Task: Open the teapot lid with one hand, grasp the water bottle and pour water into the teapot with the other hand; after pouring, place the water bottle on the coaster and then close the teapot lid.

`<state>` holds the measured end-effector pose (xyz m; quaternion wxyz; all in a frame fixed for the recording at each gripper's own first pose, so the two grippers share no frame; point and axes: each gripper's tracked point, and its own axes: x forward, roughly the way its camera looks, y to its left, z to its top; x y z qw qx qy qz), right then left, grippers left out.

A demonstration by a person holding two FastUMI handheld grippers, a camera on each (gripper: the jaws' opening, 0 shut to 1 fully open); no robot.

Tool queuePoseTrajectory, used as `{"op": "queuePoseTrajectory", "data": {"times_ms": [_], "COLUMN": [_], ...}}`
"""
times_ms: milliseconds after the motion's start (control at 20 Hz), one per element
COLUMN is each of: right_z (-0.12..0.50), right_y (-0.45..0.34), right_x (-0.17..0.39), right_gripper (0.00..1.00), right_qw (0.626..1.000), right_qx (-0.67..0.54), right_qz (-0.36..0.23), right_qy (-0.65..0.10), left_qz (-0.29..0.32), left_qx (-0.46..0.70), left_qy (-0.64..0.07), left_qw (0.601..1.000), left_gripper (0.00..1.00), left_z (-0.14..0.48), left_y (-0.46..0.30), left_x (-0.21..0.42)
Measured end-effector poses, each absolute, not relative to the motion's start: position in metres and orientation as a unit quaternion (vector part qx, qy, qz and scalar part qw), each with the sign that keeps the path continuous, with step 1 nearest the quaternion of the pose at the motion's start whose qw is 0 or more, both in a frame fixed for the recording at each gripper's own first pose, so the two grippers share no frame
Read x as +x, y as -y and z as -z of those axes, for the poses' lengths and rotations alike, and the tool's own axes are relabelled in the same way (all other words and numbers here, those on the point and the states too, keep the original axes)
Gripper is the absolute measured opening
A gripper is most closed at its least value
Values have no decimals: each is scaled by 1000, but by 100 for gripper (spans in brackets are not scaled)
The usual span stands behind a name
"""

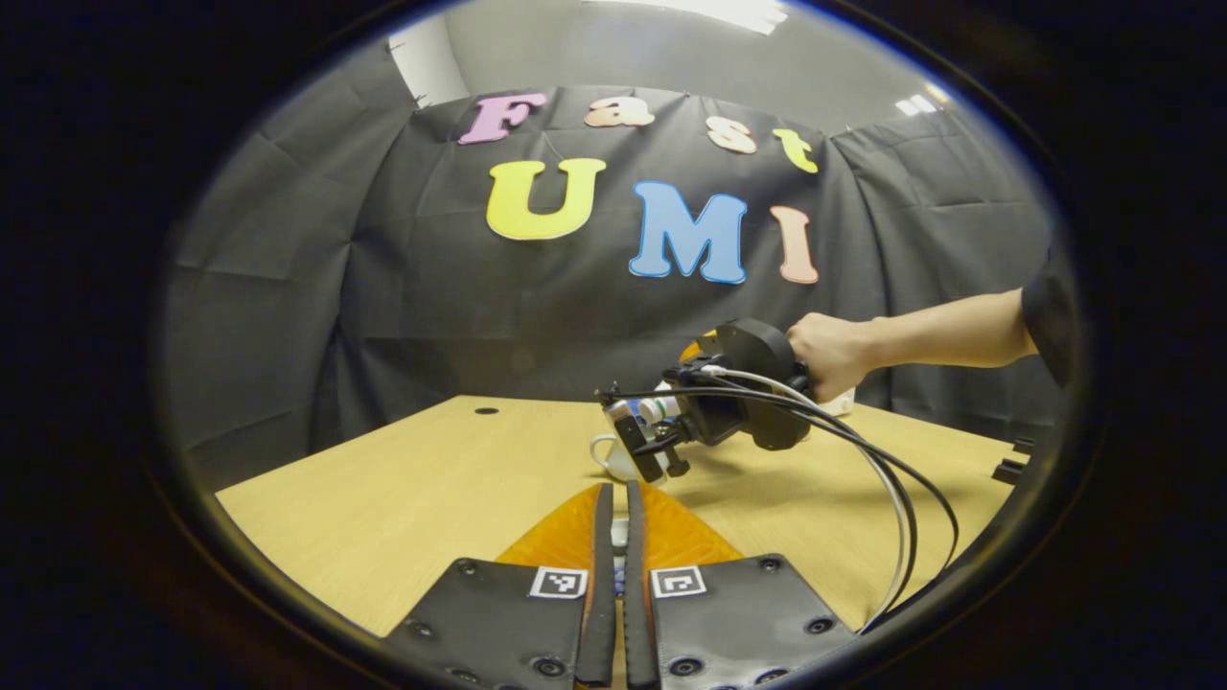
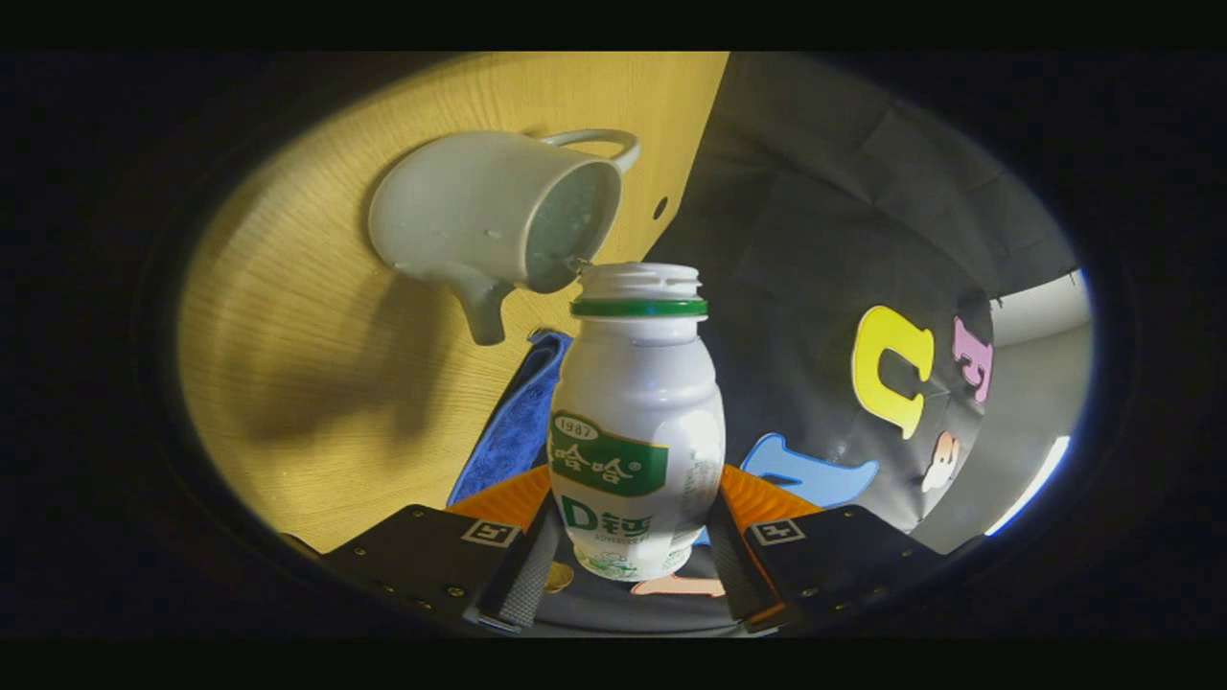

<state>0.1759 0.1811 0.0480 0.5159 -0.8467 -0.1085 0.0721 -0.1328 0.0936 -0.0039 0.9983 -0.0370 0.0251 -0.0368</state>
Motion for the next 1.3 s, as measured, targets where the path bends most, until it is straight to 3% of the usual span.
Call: {"op": "queuePoseTrajectory", "data": {"times_ms": [100,500,550,1100,1250,1300], "right_z": [-49,-54,-54,-58,-61,-62], "right_y": [-183,-188,-189,-197,-200,-201], "right_x": [175,177,176,172,170,170], "right_gripper": [72,72,72,72,72,72], "right_qw": [510,480,476,444,437,435], "right_qx": [-850,-865,-866,-878,-881,-881], "right_qz": [-71,-72,-72,-62,-59,-58], "right_qy": [113,130,133,166,173,176], "left_qz": [37,36,36,31,31,31], "left_qx": [-36,-39,-38,-34,-32,-31], "left_qy": [-27,-27,-27,-33,-32,-33], "left_qw": [998,998,998,998,998,998], "left_gripper": [7,14,10,10,14,10], "left_z": [6,7,7,10,10,10], "left_y": [-94,-95,-96,-99,-99,-98], "left_x": [-135,-133,-133,-133,-134,-134]}}
